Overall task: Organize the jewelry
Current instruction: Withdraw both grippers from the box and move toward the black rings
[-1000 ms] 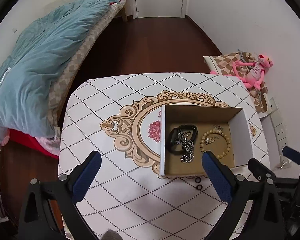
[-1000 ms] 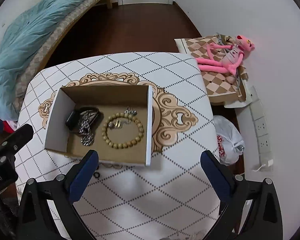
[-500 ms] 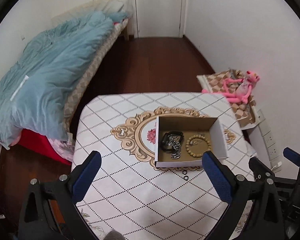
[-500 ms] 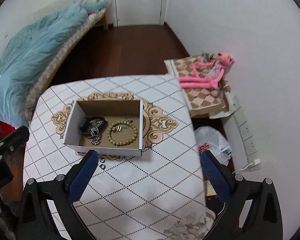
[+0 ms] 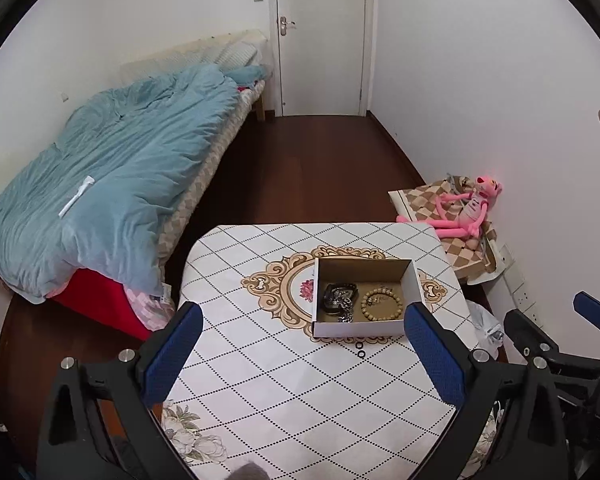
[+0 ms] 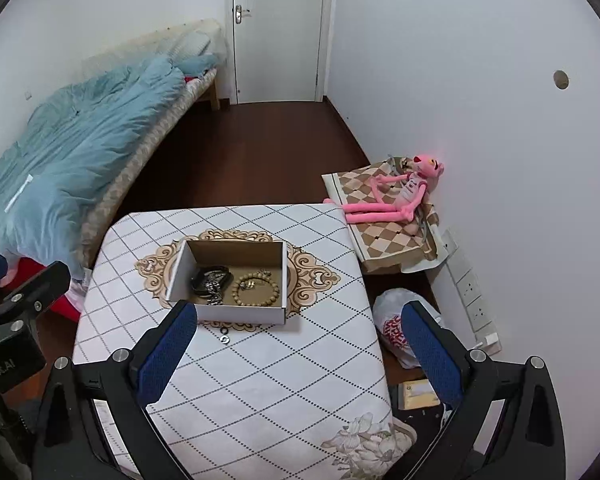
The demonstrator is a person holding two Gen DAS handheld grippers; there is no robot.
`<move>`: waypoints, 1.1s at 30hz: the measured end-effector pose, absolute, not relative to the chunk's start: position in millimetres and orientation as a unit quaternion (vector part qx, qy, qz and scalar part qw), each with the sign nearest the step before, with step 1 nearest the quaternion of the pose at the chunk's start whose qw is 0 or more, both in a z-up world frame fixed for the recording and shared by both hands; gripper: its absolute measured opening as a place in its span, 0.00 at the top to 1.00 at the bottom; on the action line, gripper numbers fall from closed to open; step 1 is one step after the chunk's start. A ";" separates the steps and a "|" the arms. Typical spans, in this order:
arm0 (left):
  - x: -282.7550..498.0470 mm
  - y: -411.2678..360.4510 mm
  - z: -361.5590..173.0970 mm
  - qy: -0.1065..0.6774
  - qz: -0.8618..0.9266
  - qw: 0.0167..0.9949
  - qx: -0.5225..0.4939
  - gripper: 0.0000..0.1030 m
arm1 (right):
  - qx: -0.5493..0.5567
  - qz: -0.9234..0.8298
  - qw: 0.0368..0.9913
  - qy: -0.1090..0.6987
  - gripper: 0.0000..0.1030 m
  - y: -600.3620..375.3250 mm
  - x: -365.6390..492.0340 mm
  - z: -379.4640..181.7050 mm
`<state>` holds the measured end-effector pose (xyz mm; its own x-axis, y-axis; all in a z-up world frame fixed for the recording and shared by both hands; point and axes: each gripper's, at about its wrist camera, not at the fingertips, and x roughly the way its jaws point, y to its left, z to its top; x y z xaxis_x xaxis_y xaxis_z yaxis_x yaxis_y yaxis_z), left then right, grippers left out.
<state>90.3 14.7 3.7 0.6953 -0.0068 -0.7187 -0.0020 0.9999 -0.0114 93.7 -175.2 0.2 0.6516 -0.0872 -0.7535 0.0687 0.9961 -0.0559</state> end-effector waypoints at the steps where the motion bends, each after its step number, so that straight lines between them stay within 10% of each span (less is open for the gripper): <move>1: 89.0 16.0 3.9 0.390 -0.001 0.921 -0.007 0.00 | -0.011 -0.042 0.909 0.414 0.00 -173.7 91.4 1.6; 19: 120.0 48.2 -129.6 0.486 0.110 0.866 0.028 0.00 | 0.089 0.024 0.840 0.535 0.00 -182.7 133.9 -164.1; 33: 131.4 72.6 -203.2 0.548 0.134 0.824 0.044 0.00 | 0.016 0.071 0.840 0.537 0.44 -104.0 172.0 -259.0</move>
<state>131.4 72.7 -203.2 0.3634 0.2701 -0.8916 -0.1728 0.9600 0.2204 172.0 -104.0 -259.0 0.4125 0.1361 -0.9007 -0.1010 0.9895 0.1033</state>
